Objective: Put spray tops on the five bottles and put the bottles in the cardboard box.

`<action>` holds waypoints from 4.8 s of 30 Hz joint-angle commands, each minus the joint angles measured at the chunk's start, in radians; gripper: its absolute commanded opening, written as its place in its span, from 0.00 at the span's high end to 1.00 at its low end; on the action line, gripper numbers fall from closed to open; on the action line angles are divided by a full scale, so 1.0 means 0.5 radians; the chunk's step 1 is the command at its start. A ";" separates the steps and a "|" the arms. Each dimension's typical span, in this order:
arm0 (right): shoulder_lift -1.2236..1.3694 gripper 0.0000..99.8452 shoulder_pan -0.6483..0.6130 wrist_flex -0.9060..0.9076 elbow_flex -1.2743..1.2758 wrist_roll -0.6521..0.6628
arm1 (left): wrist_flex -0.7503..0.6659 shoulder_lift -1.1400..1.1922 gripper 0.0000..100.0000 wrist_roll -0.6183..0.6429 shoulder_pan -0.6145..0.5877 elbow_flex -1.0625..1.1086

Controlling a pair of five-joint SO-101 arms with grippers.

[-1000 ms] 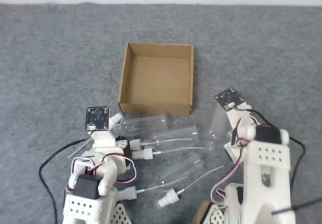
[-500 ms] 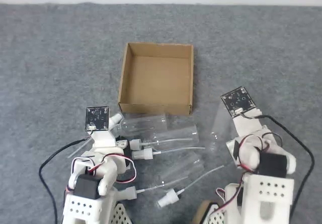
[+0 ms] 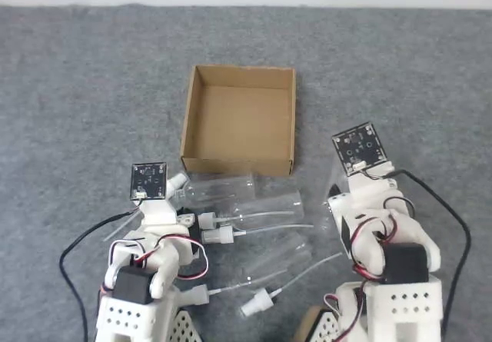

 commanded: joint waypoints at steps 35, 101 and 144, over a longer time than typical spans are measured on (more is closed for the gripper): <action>-1.085 0.90 -0.152 -0.235 0.555 -0.322 | -0.012 -0.031 0.99 -0.015 -0.006 -0.023; -1.066 0.90 0.094 -0.305 0.776 -0.482 | 0.110 -0.037 0.99 -0.012 0.089 -0.459; -1.066 0.90 0.097 -0.305 0.783 -0.479 | -0.157 0.267 0.90 -1.629 -0.651 -0.907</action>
